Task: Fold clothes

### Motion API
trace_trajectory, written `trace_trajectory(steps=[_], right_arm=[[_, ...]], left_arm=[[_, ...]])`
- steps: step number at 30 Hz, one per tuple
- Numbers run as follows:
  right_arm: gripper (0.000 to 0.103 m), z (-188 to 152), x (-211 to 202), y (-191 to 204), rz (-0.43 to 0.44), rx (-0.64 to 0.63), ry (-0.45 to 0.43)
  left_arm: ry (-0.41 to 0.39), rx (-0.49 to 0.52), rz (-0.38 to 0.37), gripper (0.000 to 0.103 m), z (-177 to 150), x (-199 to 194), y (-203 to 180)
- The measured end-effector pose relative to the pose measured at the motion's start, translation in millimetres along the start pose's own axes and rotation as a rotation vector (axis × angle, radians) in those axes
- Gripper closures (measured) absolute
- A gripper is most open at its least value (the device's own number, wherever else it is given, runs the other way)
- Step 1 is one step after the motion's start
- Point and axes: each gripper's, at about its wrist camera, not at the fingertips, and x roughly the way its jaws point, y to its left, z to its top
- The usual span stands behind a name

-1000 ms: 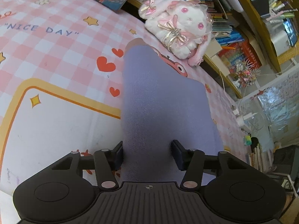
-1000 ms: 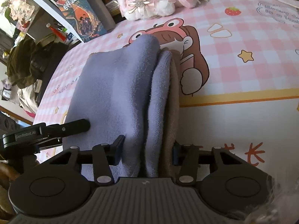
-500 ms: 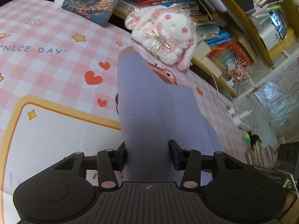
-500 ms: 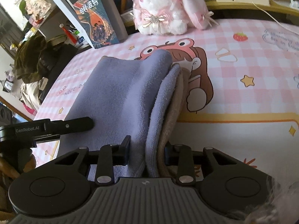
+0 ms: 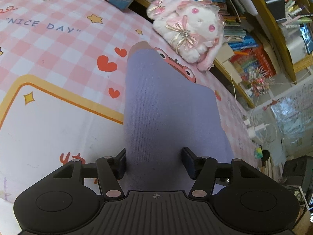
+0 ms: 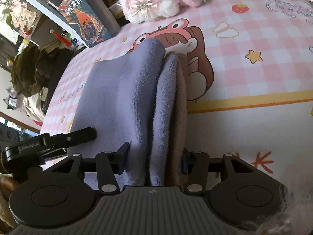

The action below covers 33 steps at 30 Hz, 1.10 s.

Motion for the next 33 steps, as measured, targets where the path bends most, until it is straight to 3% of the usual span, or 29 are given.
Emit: trace_trajectory(steps=[5, 8, 23, 33], right_arm=[[0.069, 2.0, -0.5, 4.0, 0.001, -0.037, -0.015], [0.072, -0.5, -11.0, 10.3, -0.001, -0.098, -0.059], [0.072, -7.3, -52.5, 5.4, 0.018, -0.219, -0.162], [0.072, -13.7, -65.9, -2.2, 0.053, -0.264, -0.156]], left_arm=[[-0.03, 0.036, 0.016, 0.056, -3.9, -6.5, -10.5], [-0.055, 0.059, 0.01, 0.058, -6.1, -13.6, -18.1], [-0.173, 0.127, 0.023, 0.058, -28.4, -28.6, -64.4], [-0.226, 0.107, 0.061, 0.058, -52.5, -39.0, -75.8]])
